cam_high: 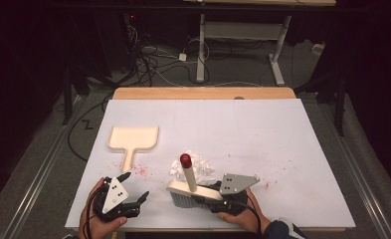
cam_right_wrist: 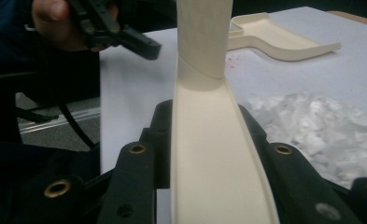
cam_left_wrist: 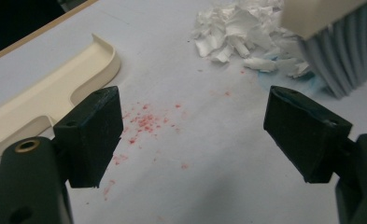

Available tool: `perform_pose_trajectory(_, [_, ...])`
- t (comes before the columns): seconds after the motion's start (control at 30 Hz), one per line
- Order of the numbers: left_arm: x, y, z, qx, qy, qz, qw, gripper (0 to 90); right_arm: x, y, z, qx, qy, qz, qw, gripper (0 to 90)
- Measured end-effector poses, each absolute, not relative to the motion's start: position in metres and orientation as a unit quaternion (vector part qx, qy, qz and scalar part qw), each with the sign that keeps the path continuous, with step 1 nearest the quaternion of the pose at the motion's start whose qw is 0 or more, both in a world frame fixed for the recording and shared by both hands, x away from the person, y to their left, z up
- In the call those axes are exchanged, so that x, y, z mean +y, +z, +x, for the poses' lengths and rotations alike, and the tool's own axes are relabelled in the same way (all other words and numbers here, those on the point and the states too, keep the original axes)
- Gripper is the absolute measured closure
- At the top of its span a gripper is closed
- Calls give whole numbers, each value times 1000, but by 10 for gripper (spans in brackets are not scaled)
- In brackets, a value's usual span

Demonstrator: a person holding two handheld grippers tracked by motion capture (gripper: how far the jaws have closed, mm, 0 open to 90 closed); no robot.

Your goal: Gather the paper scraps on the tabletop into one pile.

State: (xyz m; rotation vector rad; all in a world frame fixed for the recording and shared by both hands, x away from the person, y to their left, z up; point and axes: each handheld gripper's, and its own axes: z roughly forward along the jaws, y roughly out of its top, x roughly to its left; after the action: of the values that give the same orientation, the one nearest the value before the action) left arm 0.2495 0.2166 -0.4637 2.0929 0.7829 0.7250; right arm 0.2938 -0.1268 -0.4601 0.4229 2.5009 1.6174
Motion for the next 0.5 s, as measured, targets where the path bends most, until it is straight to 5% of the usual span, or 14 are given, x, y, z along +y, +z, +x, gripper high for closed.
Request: perform_pose_trajectory(0.5, [206,-469,250,291,265,839,375,187,-142,-455,338,819,546,140,106,682])
